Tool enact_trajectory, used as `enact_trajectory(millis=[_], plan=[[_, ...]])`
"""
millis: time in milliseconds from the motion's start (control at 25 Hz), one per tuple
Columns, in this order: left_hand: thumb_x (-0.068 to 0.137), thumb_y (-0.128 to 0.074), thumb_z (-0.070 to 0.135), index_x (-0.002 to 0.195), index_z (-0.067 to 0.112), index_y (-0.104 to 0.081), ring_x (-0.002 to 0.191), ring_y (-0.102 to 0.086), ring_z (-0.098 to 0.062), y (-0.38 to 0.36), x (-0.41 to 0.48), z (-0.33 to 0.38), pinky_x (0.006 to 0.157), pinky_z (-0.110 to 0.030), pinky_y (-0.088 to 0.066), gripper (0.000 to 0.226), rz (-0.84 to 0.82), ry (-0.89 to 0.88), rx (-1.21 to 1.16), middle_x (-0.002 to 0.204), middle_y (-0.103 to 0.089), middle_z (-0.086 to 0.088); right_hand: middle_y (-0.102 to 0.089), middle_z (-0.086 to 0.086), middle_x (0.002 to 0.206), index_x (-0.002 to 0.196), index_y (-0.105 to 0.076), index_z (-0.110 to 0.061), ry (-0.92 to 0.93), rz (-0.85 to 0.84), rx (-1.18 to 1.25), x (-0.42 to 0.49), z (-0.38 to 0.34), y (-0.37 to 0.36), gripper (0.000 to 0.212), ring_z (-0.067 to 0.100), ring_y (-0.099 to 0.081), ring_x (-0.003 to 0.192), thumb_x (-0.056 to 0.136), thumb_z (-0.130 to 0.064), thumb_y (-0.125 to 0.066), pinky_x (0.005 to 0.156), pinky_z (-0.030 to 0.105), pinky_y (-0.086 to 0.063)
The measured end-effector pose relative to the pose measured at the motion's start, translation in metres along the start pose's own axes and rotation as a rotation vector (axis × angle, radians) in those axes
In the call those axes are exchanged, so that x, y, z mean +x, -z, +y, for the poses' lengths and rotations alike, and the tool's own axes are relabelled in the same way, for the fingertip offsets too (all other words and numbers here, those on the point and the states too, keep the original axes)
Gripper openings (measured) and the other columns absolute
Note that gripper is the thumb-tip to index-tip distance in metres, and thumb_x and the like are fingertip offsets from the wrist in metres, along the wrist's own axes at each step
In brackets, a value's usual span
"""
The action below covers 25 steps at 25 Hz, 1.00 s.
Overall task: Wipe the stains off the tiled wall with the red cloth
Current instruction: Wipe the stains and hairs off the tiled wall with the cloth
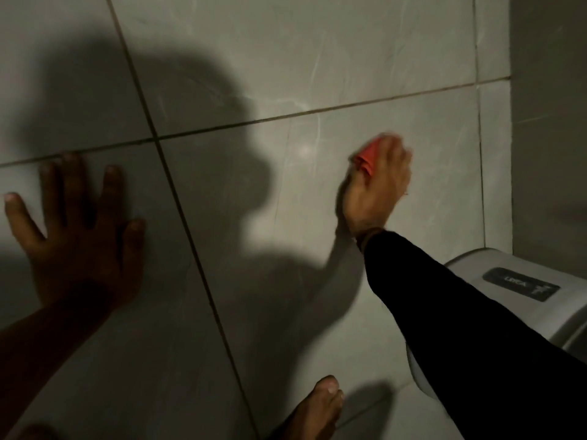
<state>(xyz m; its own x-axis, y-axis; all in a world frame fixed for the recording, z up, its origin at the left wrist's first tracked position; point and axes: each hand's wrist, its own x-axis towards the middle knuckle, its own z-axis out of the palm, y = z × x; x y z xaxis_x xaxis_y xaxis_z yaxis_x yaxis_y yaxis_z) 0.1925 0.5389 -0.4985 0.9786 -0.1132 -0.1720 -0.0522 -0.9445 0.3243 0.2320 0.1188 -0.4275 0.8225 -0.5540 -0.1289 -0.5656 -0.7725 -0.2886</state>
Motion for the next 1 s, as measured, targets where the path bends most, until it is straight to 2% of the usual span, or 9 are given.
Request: enact_trajectory(millis=[80,160,320,360,440,560,720,880,1000], plan=[[0.107,-0.027,0.057,0.178,0.035,-0.007,0.173,0.015,-0.028,0.008,0.000,0.007,0.125,-0.082,-0.017,0.077,0.020,0.002,-0.006,0.188,0.010,-0.005,-0.020,0.015,0.178,0.168,-0.026,-0.009,0.248,-0.094,-0.040,-0.028,-0.011,-0.012,0.084,0.042,-0.011,0.166,0.090,-0.032,-0.049,0.133,0.059,-0.008],[0.106,-0.023,0.059,0.177,0.039,-0.003,0.173,0.015,-0.024,0.018,-0.002,0.017,0.125,-0.083,-0.015,0.077,0.022,0.036,0.018,0.187,0.013,-0.001,-0.018,0.016,0.178,0.168,-0.026,-0.007,0.287,-0.201,-0.045,-0.082,0.010,0.003,0.084,0.041,-0.008,0.166,0.092,-0.039,-0.042,0.134,0.059,-0.008],[0.107,-0.021,0.059,0.178,0.037,-0.004,0.174,0.003,-0.033,0.025,-0.002,0.027,0.133,-0.065,0.007,0.076,0.007,0.027,0.096,0.188,0.009,-0.004,-0.024,0.023,0.175,0.164,-0.029,-0.001,-0.114,-0.024,0.030,-0.012,0.006,0.012,0.081,0.046,-0.015,0.164,0.091,-0.033,-0.044,0.131,0.061,-0.015],[0.107,-0.022,0.058,0.177,0.037,-0.002,0.174,0.004,-0.032,0.025,-0.002,0.027,0.133,-0.061,0.013,0.076,0.007,0.028,0.107,0.188,0.006,-0.006,-0.025,0.021,0.175,0.165,-0.031,-0.003,-0.105,0.003,0.029,0.013,-0.019,0.004,0.081,0.046,-0.016,0.164,0.091,-0.033,-0.045,0.131,0.060,-0.016],[0.107,-0.023,0.057,0.177,0.037,0.000,0.174,0.006,-0.030,0.025,0.000,0.026,0.133,-0.057,0.017,0.076,0.021,0.020,0.122,0.188,0.004,-0.008,-0.025,0.019,0.176,0.166,-0.032,-0.006,0.207,-0.043,-0.007,0.012,-0.058,-0.019,0.081,0.046,-0.016,0.164,0.092,-0.034,-0.048,0.133,0.059,-0.013],[0.109,-0.023,0.056,0.178,0.033,-0.008,0.174,0.006,-0.032,0.026,-0.005,0.026,0.133,-0.067,0.005,0.075,0.025,0.025,0.118,0.188,-0.003,-0.012,-0.020,0.014,0.178,0.167,-0.029,-0.008,0.397,-0.260,-0.020,-0.074,-0.042,-0.012,0.080,0.040,-0.009,0.166,0.094,-0.033,-0.050,0.132,0.062,-0.010],[0.109,-0.019,0.057,0.178,0.031,-0.014,0.174,0.001,-0.034,0.028,-0.001,0.031,0.133,-0.067,0.003,0.074,0.049,0.012,0.124,0.187,-0.008,-0.014,-0.028,0.021,0.174,0.164,-0.034,-0.002,0.133,-0.098,-0.001,-0.032,-0.065,-0.016,0.081,0.049,-0.017,0.163,0.090,-0.032,-0.050,0.128,0.068,-0.018],[0.108,-0.032,0.051,0.177,0.026,-0.023,0.172,-0.013,-0.042,0.033,-0.002,0.033,0.132,-0.071,-0.003,0.074,0.032,0.021,0.128,0.185,-0.014,-0.017,-0.020,0.013,0.179,0.168,-0.026,-0.013,0.515,-0.218,-0.061,-0.071,-0.129,-0.051,0.081,0.039,-0.010,0.166,0.094,-0.037,-0.048,0.133,0.060,-0.011],[0.106,-0.037,0.048,0.175,0.022,-0.027,0.170,-0.018,-0.044,0.038,-0.002,0.037,0.131,-0.074,-0.008,0.075,0.037,0.028,0.130,0.184,-0.018,-0.020,-0.017,0.011,0.180,0.169,-0.024,-0.015,0.472,-0.308,-0.082,-0.108,-0.090,-0.028,0.081,0.037,-0.007,0.167,0.095,-0.036,-0.050,0.131,0.066,-0.015]])
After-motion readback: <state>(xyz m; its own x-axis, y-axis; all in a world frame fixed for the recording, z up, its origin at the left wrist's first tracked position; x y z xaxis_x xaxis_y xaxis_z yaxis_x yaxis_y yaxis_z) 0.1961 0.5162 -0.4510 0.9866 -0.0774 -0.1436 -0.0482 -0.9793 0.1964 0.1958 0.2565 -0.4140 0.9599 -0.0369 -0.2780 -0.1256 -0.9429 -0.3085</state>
